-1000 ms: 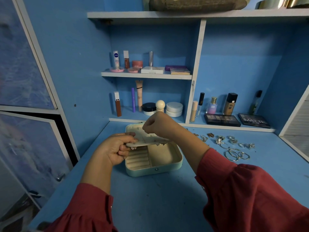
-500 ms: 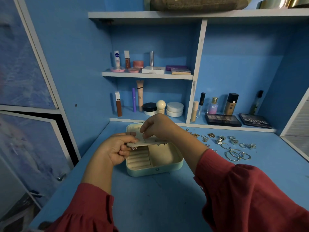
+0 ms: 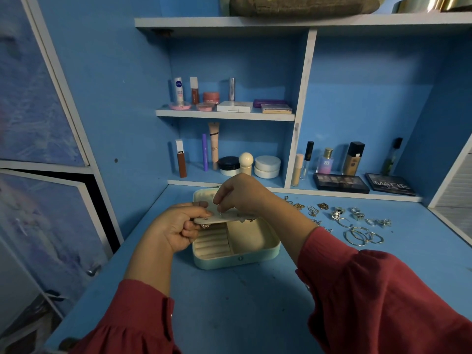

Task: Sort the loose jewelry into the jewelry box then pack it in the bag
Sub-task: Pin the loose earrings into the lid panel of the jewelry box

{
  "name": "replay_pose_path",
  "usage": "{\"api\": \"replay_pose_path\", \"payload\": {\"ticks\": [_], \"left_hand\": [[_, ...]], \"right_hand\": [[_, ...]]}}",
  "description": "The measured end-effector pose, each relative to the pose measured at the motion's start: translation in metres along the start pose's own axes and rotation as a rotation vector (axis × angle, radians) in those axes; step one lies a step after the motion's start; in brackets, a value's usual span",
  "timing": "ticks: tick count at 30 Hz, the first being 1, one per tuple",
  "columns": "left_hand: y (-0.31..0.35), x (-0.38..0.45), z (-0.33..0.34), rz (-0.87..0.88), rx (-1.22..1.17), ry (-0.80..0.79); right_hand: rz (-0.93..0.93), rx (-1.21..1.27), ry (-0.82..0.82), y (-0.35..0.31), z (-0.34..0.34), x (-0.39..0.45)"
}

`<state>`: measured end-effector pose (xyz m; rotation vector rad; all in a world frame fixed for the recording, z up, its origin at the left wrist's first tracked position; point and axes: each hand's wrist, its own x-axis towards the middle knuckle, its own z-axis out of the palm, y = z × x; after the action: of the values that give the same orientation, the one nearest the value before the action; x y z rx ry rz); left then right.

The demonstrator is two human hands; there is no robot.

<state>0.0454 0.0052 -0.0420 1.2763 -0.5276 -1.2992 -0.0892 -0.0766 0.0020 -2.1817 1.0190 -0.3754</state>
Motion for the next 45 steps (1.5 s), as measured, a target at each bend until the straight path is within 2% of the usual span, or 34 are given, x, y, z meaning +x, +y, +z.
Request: {"api": "replay_pose_path", "payload": {"ticks": [11,17,33,45], "left_hand": [[-0.001,0.0,0.0,0.006,0.007,0.014],[-0.001,-0.001,-0.001,-0.001,0.019,0.006],[-0.001,0.001,-0.001,-0.001,0.003,0.01],[-0.002,0.004,-0.004,-0.021,0.013,-0.003]], "right_hand": [[0.041,-0.185,-0.038,-0.001,0.004,0.015],[0.104,-0.193,-0.09,0.001,0.005,0.021],[-0.047,-0.342,-0.12,-0.006,-0.003,0.016],[-0.074,-0.404,-0.239,-0.01,-0.009,0.019]]}}
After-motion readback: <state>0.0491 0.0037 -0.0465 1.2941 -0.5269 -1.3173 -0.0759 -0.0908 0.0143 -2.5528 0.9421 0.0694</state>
